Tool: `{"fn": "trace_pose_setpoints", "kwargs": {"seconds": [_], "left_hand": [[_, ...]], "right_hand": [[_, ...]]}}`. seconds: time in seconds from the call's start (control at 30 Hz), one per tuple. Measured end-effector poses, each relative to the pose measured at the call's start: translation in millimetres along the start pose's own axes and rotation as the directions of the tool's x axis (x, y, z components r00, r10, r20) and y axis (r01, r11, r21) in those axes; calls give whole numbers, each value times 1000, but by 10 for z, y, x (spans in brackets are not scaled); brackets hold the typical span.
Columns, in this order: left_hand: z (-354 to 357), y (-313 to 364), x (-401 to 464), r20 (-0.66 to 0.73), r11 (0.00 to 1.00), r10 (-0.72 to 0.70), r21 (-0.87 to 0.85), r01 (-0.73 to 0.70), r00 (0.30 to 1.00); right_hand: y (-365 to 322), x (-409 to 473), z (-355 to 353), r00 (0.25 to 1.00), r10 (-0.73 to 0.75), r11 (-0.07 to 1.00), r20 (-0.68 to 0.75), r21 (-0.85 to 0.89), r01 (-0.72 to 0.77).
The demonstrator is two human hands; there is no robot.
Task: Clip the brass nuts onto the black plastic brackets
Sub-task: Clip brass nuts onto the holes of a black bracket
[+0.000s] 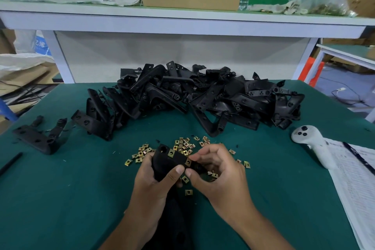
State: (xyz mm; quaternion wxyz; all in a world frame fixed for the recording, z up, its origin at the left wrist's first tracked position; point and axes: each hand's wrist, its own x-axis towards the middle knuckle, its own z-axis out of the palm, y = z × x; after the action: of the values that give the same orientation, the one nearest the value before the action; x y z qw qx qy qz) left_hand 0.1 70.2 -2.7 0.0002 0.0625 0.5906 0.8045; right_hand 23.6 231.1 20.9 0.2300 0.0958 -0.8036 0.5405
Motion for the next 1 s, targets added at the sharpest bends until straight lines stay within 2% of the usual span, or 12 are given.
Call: {"fn": "trace_pose_setpoints", "kwargs": {"seconds": [0.33, 0.43, 0.6, 0.67, 0.73, 0.83, 0.93, 1.0], "left_hand": [[-11, 46, -48, 3, 999, -32, -6, 32, 999], [-9, 61, -25, -16, 999, -39, 12, 39, 999], [-5, 108, -30, 27, 980, -79, -183, 83, 997], [-7, 161, -62, 40, 977, -89, -193, 95, 995], [4, 237, -106, 10, 993, -69, -93, 69, 998], [147, 434, -198, -19, 972, 35, 233, -30, 999], [487, 571, -362, 127, 850, 82, 508, -136, 988], [868, 539, -594, 287, 785, 75, 574, -234, 955]], "right_hand": [[4, -6, -11, 996, -90, 991, 29, -101, 93], [37, -26, 19, 995, -102, 988, -5, -121, 101], [31, 22, -16, 993, -115, 987, -19, -118, 112], [-6, 42, -100, 994, -102, 990, -37, -103, 98], [-105, 78, -210, 994, -109, 986, -32, -132, 104], [-339, 66, -488, 988, -149, 972, -39, -190, 139], [-556, -239, -991, 973, -190, 954, -134, -259, 150], [-660, -685, -1431, 955, -153, 943, -254, -327, 64]]}}
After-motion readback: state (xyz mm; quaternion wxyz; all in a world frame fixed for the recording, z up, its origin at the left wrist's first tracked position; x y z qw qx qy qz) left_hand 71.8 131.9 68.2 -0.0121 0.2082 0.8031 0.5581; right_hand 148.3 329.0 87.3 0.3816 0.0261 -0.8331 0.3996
